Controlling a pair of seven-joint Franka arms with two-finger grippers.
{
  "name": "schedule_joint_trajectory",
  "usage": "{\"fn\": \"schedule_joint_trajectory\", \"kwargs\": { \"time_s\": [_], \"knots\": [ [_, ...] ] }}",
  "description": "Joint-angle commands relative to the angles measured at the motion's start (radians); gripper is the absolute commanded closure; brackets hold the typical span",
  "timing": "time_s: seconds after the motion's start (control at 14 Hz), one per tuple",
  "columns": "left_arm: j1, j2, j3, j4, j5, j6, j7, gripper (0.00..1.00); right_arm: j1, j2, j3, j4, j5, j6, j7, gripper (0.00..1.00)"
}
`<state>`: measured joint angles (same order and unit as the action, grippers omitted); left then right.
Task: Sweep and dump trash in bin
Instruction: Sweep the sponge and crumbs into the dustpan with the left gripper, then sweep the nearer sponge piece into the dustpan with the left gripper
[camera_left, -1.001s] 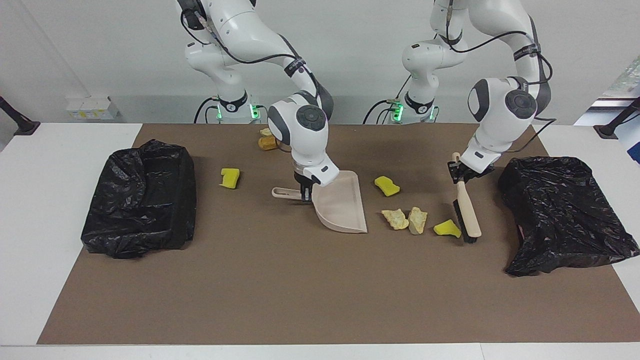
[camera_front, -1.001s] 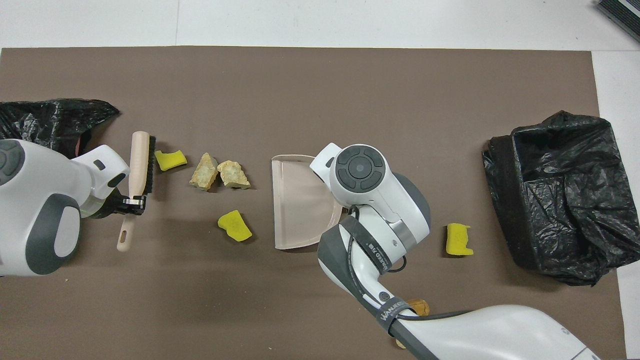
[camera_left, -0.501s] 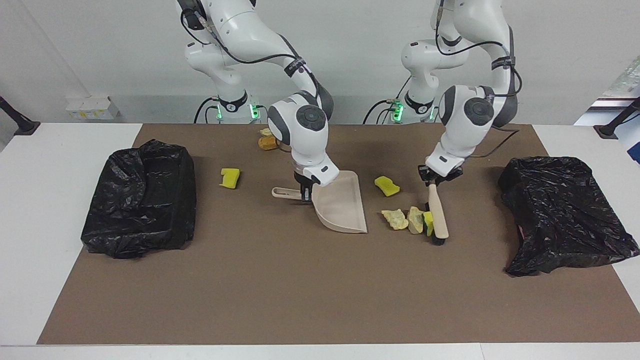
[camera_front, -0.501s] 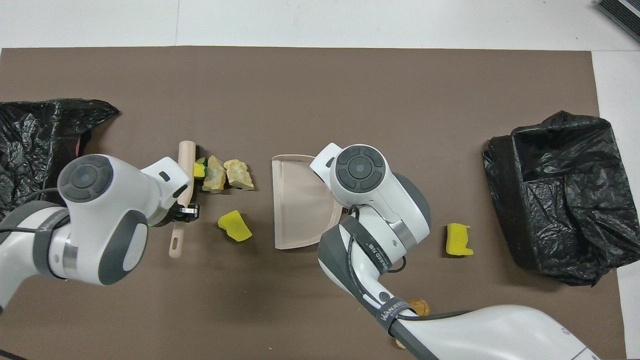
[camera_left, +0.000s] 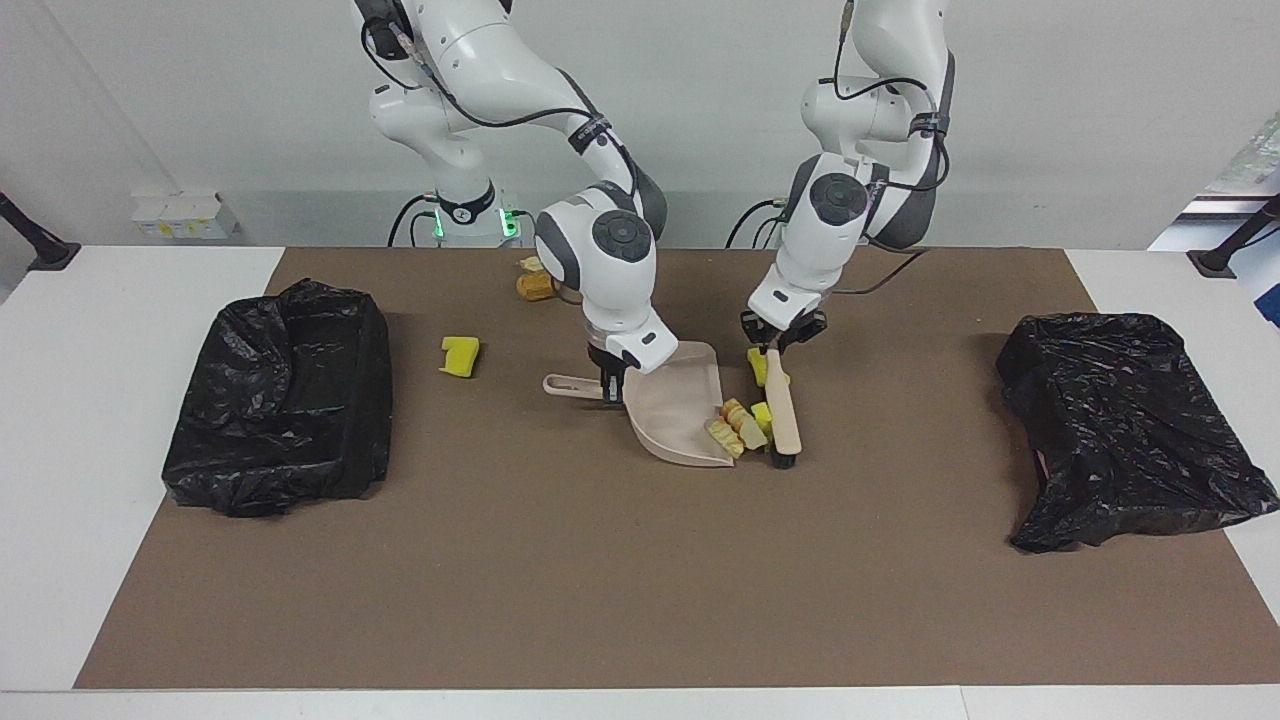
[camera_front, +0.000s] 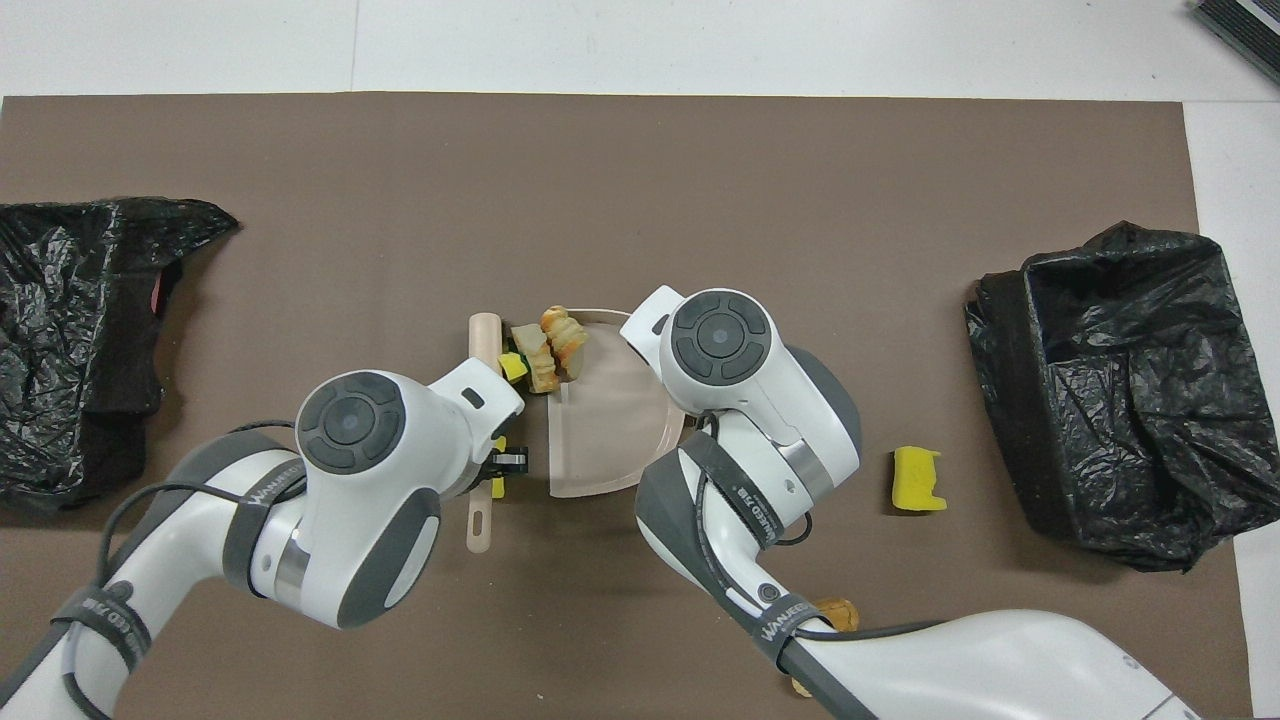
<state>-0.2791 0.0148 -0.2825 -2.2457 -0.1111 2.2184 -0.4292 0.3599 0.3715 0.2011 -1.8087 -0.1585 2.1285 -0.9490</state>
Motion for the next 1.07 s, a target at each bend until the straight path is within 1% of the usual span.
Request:
{"fn": "schedule_joint_trajectory", "kwargs": {
  "time_s": [0.0,0.14,0.21,0.36,0.5,0.72,0.86,0.93,1.0],
  "knots": [
    [-0.116,-0.018,0.017,-0.009,-0.048,0.027,-0.014,1.00,-0.006,-0.019,0.006,-0.038,-0.023,0.018,0.038,1.00],
    [-0.164,-0.018,0.017,0.012,-0.051,0.020,-0.052,1.00,-0.006,-0.019,0.006,-0.040,-0.023,0.016,0.038,1.00],
    [-0.167,-0.016,0.019,0.026,-0.051,0.014,-0.071,1.00,-0.006,-0.019,0.006,-0.038,-0.023,0.016,0.038,1.00],
    [-0.125,-0.026,0.020,0.061,-0.051,0.009,-0.146,1.00,-0.006,-0.019,0.006,-0.038,-0.023,0.016,0.038,1.00],
    [-0.089,-0.041,0.022,0.066,-0.051,-0.032,-0.189,1.00,-0.006,-0.019,0.006,-0.038,-0.023,0.014,0.038,1.00],
    [-0.037,-0.113,0.022,0.063,-0.048,-0.166,-0.324,1.00,-0.007,-0.019,0.006,-0.040,-0.023,0.013,0.038,1.00],
    [-0.025,-0.154,0.022,0.048,-0.048,-0.239,-0.437,1.00,-0.007,-0.019,0.006,-0.040,-0.023,0.013,0.038,1.00],
    [-0.026,-0.165,0.022,0.026,-0.048,-0.261,-0.498,1.00,-0.007,-0.019,0.006,-0.038,-0.023,0.013,0.038,1.00],
    [-0.031,-0.202,0.020,-0.013,-0.048,-0.267,-0.578,1.00,-0.007,-0.019,0.006,-0.040,-0.023,0.013,0.038,1.00]
  ]
}}
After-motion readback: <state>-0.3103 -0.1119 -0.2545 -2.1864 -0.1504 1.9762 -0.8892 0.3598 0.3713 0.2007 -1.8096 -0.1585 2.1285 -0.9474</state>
